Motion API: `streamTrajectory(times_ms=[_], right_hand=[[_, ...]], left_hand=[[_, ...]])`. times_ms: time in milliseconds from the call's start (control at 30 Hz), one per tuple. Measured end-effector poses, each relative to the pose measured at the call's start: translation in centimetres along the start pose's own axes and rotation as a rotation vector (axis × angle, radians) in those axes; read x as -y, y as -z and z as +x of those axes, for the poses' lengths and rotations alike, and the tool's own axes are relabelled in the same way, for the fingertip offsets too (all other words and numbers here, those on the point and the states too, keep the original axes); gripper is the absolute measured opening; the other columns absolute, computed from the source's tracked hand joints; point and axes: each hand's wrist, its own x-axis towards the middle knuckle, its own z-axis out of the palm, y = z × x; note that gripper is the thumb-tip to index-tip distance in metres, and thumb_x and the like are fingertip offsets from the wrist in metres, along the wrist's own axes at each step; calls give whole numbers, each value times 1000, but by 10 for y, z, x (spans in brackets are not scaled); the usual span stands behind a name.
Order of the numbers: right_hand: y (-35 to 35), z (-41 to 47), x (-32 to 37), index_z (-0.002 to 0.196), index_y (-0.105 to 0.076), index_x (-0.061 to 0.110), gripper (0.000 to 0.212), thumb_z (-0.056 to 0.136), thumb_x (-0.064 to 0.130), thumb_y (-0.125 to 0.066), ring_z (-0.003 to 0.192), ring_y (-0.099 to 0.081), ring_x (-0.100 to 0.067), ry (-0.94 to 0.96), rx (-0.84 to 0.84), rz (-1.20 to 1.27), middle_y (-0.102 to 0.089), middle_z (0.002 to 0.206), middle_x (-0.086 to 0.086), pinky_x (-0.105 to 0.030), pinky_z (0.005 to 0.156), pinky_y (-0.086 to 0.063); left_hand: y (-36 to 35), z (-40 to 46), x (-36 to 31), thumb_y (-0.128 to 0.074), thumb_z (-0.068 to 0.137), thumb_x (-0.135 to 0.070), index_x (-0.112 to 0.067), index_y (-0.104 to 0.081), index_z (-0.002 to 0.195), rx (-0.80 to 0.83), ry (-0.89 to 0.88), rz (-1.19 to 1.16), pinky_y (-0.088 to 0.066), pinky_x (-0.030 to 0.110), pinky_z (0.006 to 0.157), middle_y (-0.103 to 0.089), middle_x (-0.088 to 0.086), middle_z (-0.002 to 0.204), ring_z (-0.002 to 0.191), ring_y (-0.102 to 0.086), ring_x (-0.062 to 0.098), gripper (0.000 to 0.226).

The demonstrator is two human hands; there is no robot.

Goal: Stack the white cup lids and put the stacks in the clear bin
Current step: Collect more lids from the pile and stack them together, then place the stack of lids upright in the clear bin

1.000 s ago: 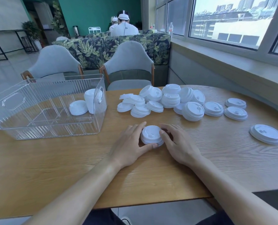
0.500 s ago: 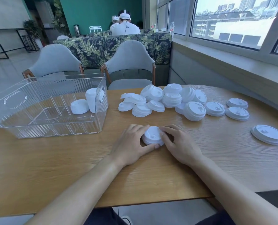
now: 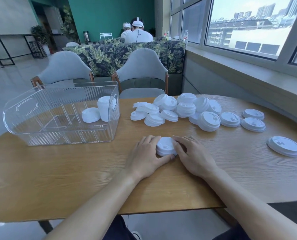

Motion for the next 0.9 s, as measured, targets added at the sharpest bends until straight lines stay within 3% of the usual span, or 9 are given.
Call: streamTrajectory(times_ms=[133,233,400,633,900], right_hand=[[-1,-9,5,136,-57,27,42,105,47,-37,128,-48,-6,8,-5,-7,-60,134,16,-27,104,-38],[-3,-15,9,135,-56,29,52,101,57,-30,126,-51,-6,23,-13,-14,-60,132,17,-32,103,-43],[-15,-17,26,131,-57,25,46,102,52,-34,122,-52,-7,66,5,-33,-61,126,16,-32,100,-44],[-36,-5,58,125,-60,29,38,104,50,-37,120,-51,-4,146,70,-83,-61,121,20,-27,99,-42],[-63,27,76,119,-65,30,39,102,51,-36,119,-50,-5,203,96,-102,-59,123,24,-28,102,-42]], left_hand=[[8,-9,1,-70,76,-74,-28,-51,138,-147,78,-176,-43,27,97,-56,-18,128,120,-48,5,79],[19,-19,5,-72,73,-70,-29,-51,141,-211,135,-294,-43,23,99,-54,-21,131,123,-50,1,82],[52,-38,27,-74,69,-63,-34,-52,138,-277,116,-398,-47,24,100,-53,-24,130,118,-54,-1,77],[124,-35,76,-75,67,-52,-36,-54,129,-438,123,-448,-42,5,85,-59,-20,125,109,-57,-5,68],[162,-3,171,-78,67,-50,-23,-49,132,-433,306,-254,-50,35,95,-57,-11,128,114,-55,9,76]])
